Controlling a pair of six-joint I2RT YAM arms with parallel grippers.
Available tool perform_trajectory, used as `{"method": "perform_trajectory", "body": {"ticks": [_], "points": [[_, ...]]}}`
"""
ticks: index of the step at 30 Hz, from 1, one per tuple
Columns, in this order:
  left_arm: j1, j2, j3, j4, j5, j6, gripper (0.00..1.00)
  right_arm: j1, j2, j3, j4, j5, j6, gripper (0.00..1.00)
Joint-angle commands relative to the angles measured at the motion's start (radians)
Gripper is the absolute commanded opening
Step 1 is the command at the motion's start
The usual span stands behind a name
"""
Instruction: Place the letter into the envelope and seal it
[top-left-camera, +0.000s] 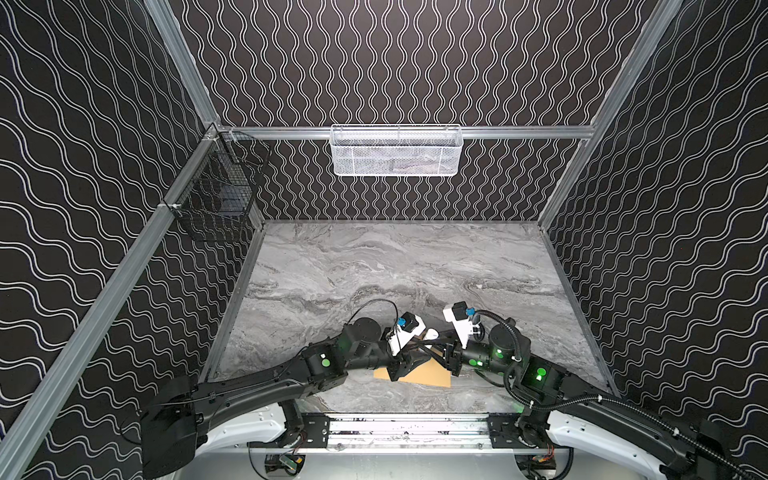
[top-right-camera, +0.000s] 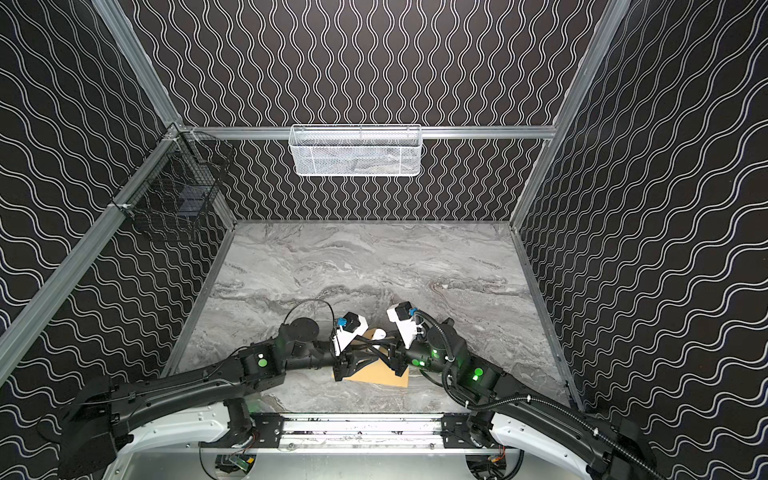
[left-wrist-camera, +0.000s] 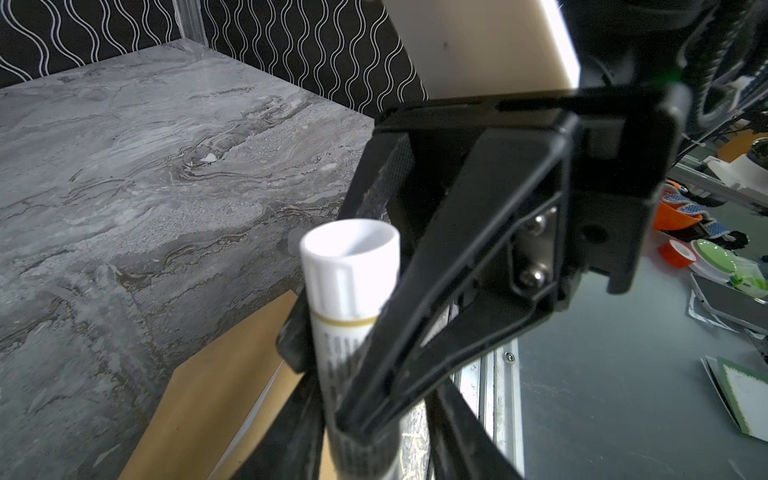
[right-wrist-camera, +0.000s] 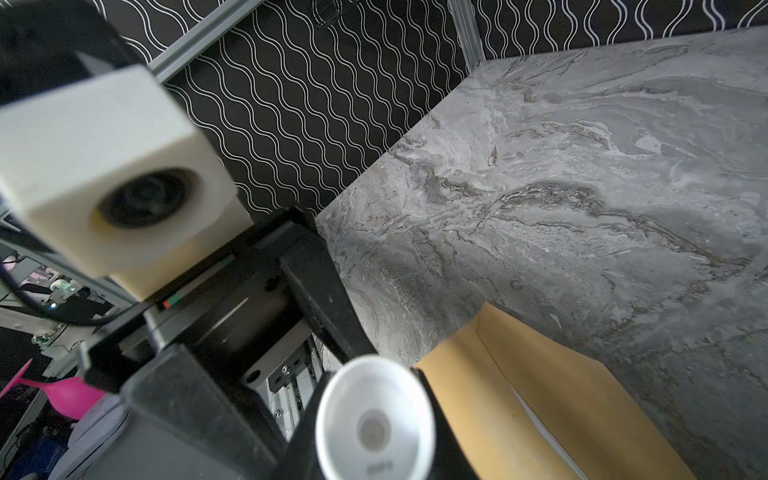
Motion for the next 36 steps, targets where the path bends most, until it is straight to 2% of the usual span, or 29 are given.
{"method": "perform_trajectory", "body": {"ticks": [1, 9, 10, 14, 16, 17, 20, 22, 26, 31, 36], "points": [[-0.002, 0.009, 0.009, 0.063, 0.032, -0.019, 0.32, 0.000, 0.016, 0.014, 0.050, -0.021, -0.001, 0.00], [-0.002, 0.017, 0.016, 0.059, -0.013, -0.070, 0.20, -0.001, 0.020, 0.011, 0.042, -0.011, 0.010, 0.00], [-0.002, 0.016, 0.017, 0.054, -0.022, -0.077, 0.18, -0.001, 0.020, 0.009, 0.042, -0.009, 0.010, 0.04], [-0.002, 0.015, 0.008, 0.007, -0.061, -0.131, 0.07, -0.016, 0.004, 0.011, 0.007, 0.004, 0.000, 0.40], [0.008, 0.011, -0.017, -0.016, -0.083, -0.163, 0.04, -0.039, -0.014, 0.012, -0.020, 0.021, -0.012, 0.55], [0.019, 0.007, -0.040, -0.020, -0.085, -0.186, 0.03, -0.059, -0.017, 0.018, -0.041, 0.036, -0.019, 0.62], [0.083, -0.019, -0.112, -0.019, -0.050, -0.248, 0.00, -0.145, 0.028, 0.038, -0.075, 0.022, -0.035, 0.72], [0.131, -0.043, -0.159, -0.021, -0.023, -0.291, 0.00, -0.224, 0.103, 0.052, -0.070, -0.022, -0.028, 0.74], [0.217, -0.098, -0.238, -0.067, 0.014, -0.382, 0.00, -0.382, 0.358, 0.131, -0.066, -0.184, -0.038, 0.76], [0.273, -0.111, -0.294, -0.122, 0.059, -0.439, 0.00, -0.406, 0.636, 0.263, -0.154, -0.279, -0.112, 0.76], [0.305, -0.079, -0.336, -0.098, 0.082, -0.482, 0.00, -0.402, 0.725, 0.276, -0.128, -0.356, -0.116, 0.75]]}}
